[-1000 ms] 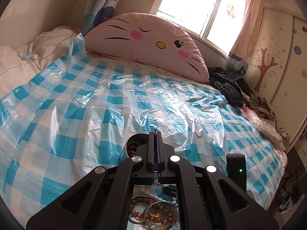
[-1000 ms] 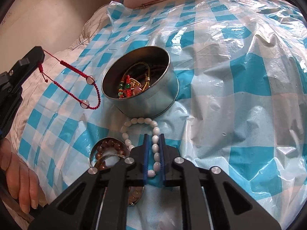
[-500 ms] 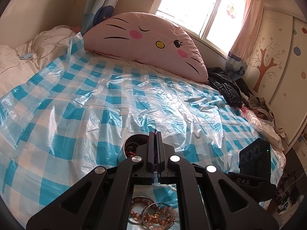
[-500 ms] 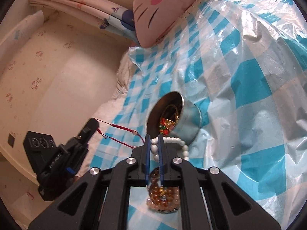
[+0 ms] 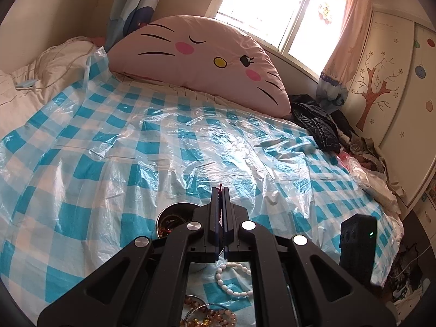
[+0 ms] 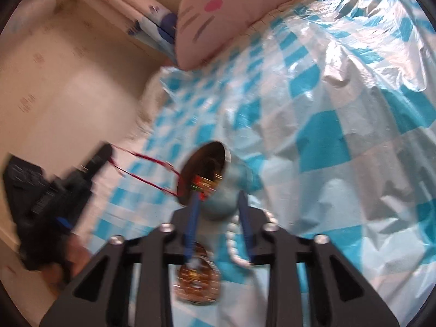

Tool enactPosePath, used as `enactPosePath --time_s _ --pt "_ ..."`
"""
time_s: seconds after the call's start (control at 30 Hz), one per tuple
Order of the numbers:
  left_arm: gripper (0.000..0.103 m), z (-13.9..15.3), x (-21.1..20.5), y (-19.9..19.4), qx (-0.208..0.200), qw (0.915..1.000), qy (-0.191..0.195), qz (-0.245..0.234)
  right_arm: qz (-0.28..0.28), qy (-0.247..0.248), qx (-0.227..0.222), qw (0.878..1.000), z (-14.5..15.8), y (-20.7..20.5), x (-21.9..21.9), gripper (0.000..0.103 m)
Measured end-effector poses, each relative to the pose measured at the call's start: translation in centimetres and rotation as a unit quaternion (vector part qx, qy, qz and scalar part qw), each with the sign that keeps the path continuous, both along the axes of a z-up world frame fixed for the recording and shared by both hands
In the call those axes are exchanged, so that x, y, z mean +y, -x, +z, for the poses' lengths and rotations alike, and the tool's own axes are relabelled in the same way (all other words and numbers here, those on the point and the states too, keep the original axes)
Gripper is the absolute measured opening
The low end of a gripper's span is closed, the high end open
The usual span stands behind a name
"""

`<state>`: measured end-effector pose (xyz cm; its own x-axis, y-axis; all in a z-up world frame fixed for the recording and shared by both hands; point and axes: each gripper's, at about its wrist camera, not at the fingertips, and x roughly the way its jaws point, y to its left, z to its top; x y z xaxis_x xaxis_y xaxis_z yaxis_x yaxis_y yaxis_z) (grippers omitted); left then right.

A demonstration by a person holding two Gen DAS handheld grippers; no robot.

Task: Organize jewelry
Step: 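Carry both bracelets over the silver tin and open both tools to drop them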

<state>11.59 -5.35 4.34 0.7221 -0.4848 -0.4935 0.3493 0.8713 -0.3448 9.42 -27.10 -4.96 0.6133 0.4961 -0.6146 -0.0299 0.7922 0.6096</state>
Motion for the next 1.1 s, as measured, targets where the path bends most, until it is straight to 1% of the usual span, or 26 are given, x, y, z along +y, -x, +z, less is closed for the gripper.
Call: enactPosePath --time_s 0.07,0.13,0.17,0.23,0.27,0.3,0.33,0.37,0.4,0.47,0.53,0.63,0.73,0.83,0.97,1.0,1.1 --pt "0.002 -0.2 -0.1 0.0 0.004 1.0000 0.000 -0.001 0.012 0.068 0.028 0.997 -0.8 -0.5 1.6 0.053" --pt "0.002 -0.4 -0.2 0.0 0.006 1.0000 0.000 -0.003 0.019 0.149 0.056 0.987 -1.7 -0.8 3.1 0.053" --pt "0.002 -0.5 -0.2 0.0 0.006 1.0000 0.000 -0.004 0.024 0.172 0.063 0.983 -2.1 -0.8 3.6 0.053" --pt "0.002 -0.6 -0.2 0.0 0.006 1.0000 0.002 -0.006 0.037 0.195 0.067 0.978 -2.3 -0.8 4.4 0.052" --pt "0.002 -0.6 -0.2 -0.1 0.007 0.9999 0.004 -0.007 0.042 0.195 0.067 0.978 -2.5 -0.9 4.5 0.042" --pt "0.002 -0.7 -0.2 -0.1 0.008 0.9999 0.004 -0.007 0.046 0.182 0.068 0.980 -2.6 -0.8 4.3 0.035" --pt "0.002 -0.8 -0.2 0.0 0.008 0.9999 0.004 -0.008 0.048 0.160 0.068 0.984 -2.8 -0.6 3.8 0.020" --pt "0.002 -0.8 -0.2 0.0 0.009 0.9999 0.004 -0.008 0.046 0.132 0.069 0.988 -3.1 -0.4 3.2 0.012" --pt "0.002 -0.9 -0.1 -0.1 0.009 0.9999 0.005 -0.008 0.043 0.097 0.068 0.992 -3.2 -0.2 2.4 0.009" --pt "0.002 -0.9 -0.1 -0.1 0.010 0.9999 0.006 -0.007 0.034 0.020 0.061 0.997 -3.3 -0.1 1.1 0.009" --pt "0.002 -0.9 0.0 -0.2 0.010 0.9999 0.008 -0.006 0.030 -0.051 0.048 0.997 -3.3 0.0 -0.1 0.008" --pt "0.002 -0.8 0.1 -0.4 0.011 0.9999 0.011 -0.005 0.029 -0.138 0.022 0.990 -3.0 0.4 -1.2 0.009" --pt "0.002 -0.8 0.0 -0.5 0.014 0.9998 0.013 -0.006 0.027 -0.207 -0.013 0.978 -2.4 0.8 -2.2 0.009" --pt "0.002 -0.8 -0.3 -0.9 0.018 0.9997 0.015 -0.010 0.023 -0.245 -0.055 0.968 -1.1 1.2 -3.0 0.009" --pt "0.002 -1.1 -1.1 -2.0 0.022 0.9997 0.006 -0.008 0.021 -0.262 -0.081 0.961 0.0 1.1 -3.2 0.009" --pt "0.002 -1.5 -1.3 -2.6 0.031 0.9995 -0.002 -0.004 0.021 -0.265 -0.084 0.960 0.1 1.1 -3.3 0.009" --pt "0.003 -3.5 -1.4 -4.2 0.080 0.9962 -0.030 0.015 0.022 -0.277 -0.090 0.956 0.3 0.7 -3.1 0.009"
